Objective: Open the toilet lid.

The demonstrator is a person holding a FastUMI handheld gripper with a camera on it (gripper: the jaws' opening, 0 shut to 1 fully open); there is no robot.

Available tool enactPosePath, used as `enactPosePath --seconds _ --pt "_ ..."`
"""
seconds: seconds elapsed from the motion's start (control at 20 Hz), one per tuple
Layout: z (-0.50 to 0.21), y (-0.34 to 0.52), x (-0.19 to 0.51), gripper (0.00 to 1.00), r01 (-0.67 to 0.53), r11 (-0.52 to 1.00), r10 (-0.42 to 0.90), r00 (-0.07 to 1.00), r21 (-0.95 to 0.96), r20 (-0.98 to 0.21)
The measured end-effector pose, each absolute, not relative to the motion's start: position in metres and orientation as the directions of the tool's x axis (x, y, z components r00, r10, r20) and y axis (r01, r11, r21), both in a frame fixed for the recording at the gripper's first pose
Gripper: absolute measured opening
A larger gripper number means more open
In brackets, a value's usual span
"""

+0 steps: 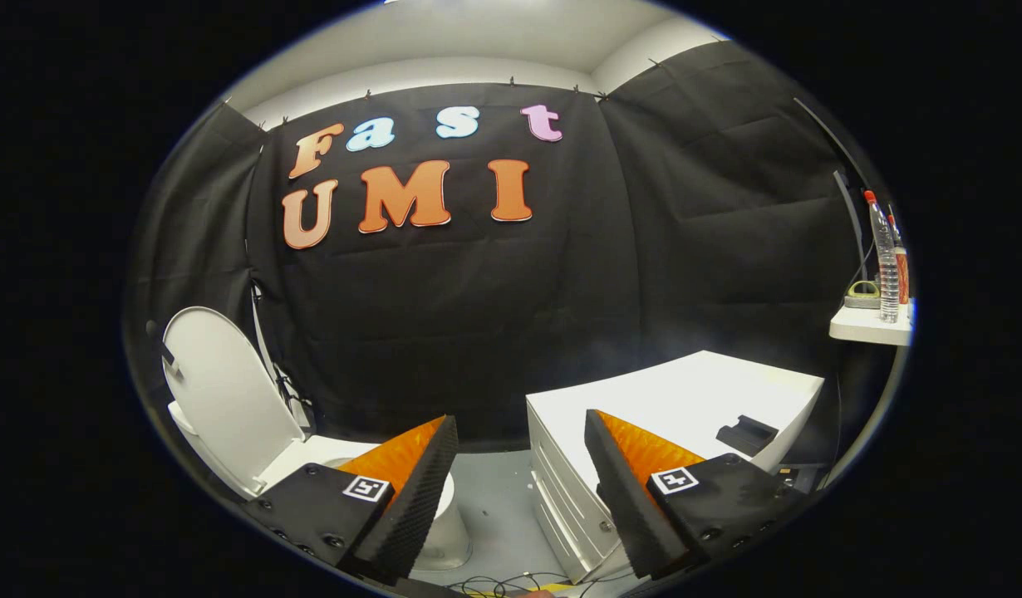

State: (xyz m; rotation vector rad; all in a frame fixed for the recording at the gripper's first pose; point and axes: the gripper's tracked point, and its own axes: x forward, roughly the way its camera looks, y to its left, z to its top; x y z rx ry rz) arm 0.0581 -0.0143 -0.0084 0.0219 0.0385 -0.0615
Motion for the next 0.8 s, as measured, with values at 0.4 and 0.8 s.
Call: enactPosePath --seconds 0.4,0.8 --pt "-0.0078 -0.0147 0.0597 0.98 0.064 0.998 -0.063 0.997 0.021 -0.041" --pt "-0.0096 -0.0142 0.0588 0.98 0.063 0.998 -0.062 0.997 0.018 -0.04"
